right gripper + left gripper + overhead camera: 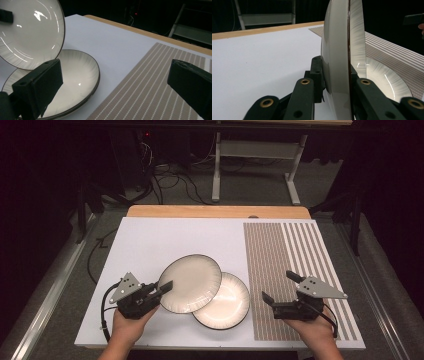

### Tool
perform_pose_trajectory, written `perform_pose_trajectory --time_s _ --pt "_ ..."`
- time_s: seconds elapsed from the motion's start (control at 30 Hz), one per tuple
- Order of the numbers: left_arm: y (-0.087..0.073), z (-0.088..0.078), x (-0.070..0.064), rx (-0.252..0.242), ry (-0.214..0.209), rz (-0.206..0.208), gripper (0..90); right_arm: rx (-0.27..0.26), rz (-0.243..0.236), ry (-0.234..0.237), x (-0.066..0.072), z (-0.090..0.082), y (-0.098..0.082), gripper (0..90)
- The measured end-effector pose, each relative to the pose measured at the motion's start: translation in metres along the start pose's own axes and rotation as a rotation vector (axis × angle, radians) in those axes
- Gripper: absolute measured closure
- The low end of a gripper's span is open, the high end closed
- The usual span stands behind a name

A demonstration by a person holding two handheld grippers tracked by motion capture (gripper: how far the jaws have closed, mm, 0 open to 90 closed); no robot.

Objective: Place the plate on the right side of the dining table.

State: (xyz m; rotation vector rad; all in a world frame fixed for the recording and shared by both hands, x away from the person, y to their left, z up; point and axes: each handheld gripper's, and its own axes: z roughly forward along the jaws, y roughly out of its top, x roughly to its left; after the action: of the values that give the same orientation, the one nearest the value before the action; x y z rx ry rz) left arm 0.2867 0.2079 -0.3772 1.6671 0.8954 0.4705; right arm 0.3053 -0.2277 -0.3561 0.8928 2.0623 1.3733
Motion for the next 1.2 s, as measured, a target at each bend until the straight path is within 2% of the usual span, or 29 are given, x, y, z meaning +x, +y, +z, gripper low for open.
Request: perform_pose_trajectory --time_s 0.1,0.3,0.53,0.67,0.97,1.2 --pt "0.0 0.0 0.0 0.003 0.0 0.001 76.6 -0.005 -0.007 0.011 0.005 0.007 0.002 1.7" --pt "0.0 -0.001 0.0 0.004 0.001 0.017 76.4 0.021 -0.011 0.075 0.024 0.034 0.012 4.0" --pt "0.001 -0.002 -0.002 0.002 0.001 0.04 76.4 0.029 -0.011 0.116 0.035 0.055 0.018 6.4" --pt "0.002 -0.002 -0.004 0.001 0.003 0.057 76.3 0.035 -0.015 0.149 0.045 0.071 0.022 13.0" --pt "0.002 -0.002 -0.003 0.0 0.002 0.061 76.2 0.056 -0.005 0.179 0.055 0.091 0.028 18.4" --pt "0.0 -0.003 0.0 0.009 -0.005 0.062 76.0 0.096 0.019 0.199 0.061 0.108 0.027 33.2"
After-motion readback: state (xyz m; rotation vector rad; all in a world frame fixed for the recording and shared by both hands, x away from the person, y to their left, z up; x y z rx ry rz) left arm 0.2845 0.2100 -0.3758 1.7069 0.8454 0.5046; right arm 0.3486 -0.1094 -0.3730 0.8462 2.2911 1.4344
